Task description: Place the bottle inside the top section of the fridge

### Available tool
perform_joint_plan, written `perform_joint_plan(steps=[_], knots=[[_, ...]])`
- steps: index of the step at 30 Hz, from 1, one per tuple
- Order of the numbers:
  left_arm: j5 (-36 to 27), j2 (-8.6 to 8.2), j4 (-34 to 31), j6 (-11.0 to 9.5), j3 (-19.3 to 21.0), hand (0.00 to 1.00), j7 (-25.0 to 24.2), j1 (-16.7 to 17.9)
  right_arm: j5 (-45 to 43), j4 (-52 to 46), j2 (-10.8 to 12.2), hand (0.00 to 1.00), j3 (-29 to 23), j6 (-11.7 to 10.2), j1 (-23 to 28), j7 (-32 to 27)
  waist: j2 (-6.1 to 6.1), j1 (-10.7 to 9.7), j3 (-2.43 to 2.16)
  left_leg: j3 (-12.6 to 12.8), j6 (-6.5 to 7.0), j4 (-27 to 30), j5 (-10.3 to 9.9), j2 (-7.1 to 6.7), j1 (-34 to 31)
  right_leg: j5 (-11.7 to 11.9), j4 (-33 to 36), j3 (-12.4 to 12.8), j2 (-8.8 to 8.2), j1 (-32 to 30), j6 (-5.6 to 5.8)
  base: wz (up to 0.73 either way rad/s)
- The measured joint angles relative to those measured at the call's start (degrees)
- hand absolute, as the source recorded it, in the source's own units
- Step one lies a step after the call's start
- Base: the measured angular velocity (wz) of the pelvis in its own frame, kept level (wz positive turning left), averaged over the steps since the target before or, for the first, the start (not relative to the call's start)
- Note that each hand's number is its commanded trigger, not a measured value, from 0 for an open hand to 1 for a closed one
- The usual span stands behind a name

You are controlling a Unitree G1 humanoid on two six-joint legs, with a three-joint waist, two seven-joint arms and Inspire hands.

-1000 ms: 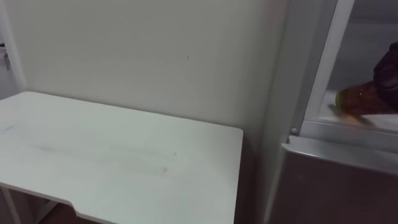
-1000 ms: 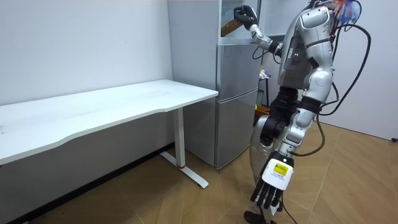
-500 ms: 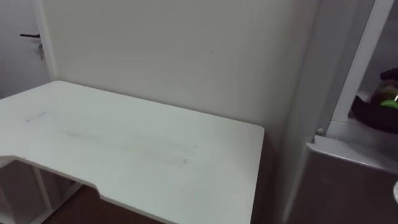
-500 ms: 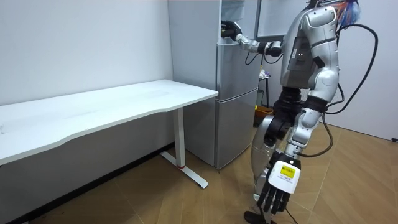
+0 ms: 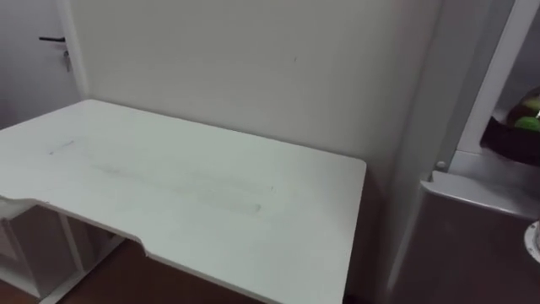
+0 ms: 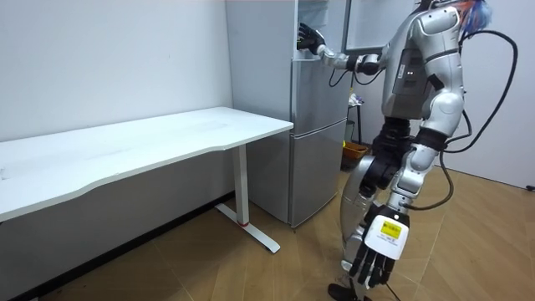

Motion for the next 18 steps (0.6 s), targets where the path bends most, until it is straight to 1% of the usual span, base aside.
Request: perform_joint_plan(steps=[1,2,4,5,7,10,12,13,16,18], knots=[[0.0,-0.02,0.0,-0.01,0.0,0.0,-0.02,0.04,0.3,-0.59,0.01,0.0,-0.07,0.09,0.03,0.23,0.11,-0.29,0.0,0.07,0.0,-0.04,0.01,0.0,0.02,0.12,-0.01,0.0,0.0,0.2,-0.2,0.0],[-0.02,-0.12,0.0,-0.15,0.04,0.0,-0.03,0.12,1.37,-2.51,0.02,0.0,-0.1,0.43,0.3,0.56,0.02,-0.78,-0.09,0.1,0.02,-0.16,0.05,-0.01,0.17,0.34,-0.01,0.01,-0.01,0.29,-0.57,0.0],[0.09,-0.14,-0.01,-0.59,0.07,0.0,-0.02,0.14,1.52,-6.99,0.15,0.0,-0.32,0.9,2.45,0.68,0.29,-1.13,-0.31,0.43,0.09,-1.23,0.57,-0.09,0.68,0.36,-0.13,0.07,-0.1,0.21,-0.57,-0.04],[0.07,-0.15,-0.18,-0.84,0.08,0.0,-0.02,0.32,1.29,-10.6,0.15,0.0,-0.5,0.99,4.48,0.69,0.29,-1.53,-0.54,1.13,0.05,-2.34,0.91,-0.14,1.31,0.35,-0.11,0.47,-0.15,0.12,-0.56,-0.09],[0.03,-0.23,-1.13,-1.29,0.07,0.0,-0.02,1.4,1.35,-15.3,0.15,0.0,-0.51,1.05,6.51,0.72,0.43,-2.03,-0.66,1.76,-0.05,-3.73,1.27,-0.17,2.43,0.27,-0.1,1.23,-0.07,0.18,-0.57,-0.18],[-0.16,-0.35,-0.95,-2.16,0.13,0.0,-0.02,2.26,1.34,-22.5,0.14,0.0,-0.9,1.21,8.91,0.56,0.69,-3.47,-0.6,2.35,-0.09,-4.9,1.37,-0.2,4.19,0.11,-0.14,1.87,0.12,1.2,-0.55,-0.13],[-0.03,-0.76,-0.27,-3.06,0.6,0.0,-0.02,2.28,1.21,-27.86,0.14,0.0,-1.45,1.28,10.89,0.25,0.71,-3.77,-0.58,2.62,-0.1,-5.71,1.36,-0.24,5.46,-0.08,-0.29,2.78,0.28,1.77,-0.41,-0.22],[-0.07,-0.86,0.31,-3.36,0.68,0.0,-0.02,2.27,1.17,-30.91,0.14,0.0,-1.78,1.23,11.99,-0.04,0.77,-3.96,-0.41,2.91,-0.1,-6.11,1.32,-0.24,6.45,-0.22,-0.46,3.1,0.33,2.5,-0.3,-0.15],[-0.06,-1.32,1.54,-3.61,0.68,0.0,-0.03,2.29,1.27,-36.72,0.17,0.0,-3.42,1.05,14.07,-0.41,0.85,-4.51,-0.33,3.22,0.02,-6.75,0.79,-0.25,8.18,-0.56,-1.19,3.42,0.4,3.79,0.09,-0.09],[-0.07,-1.74,1.84,-3.62,0.68,0.0,-0.03,2.27,1.25,-38.69,0.25,0.0,-3.69,0.49,14.28,-0.62,1.12,-4.81,-0.1,3.43,0.16,-6.78,0.52,-0.28,9.03,-0.71,-1.17,3.79,0.4,4.41,0.25,-0.1]])
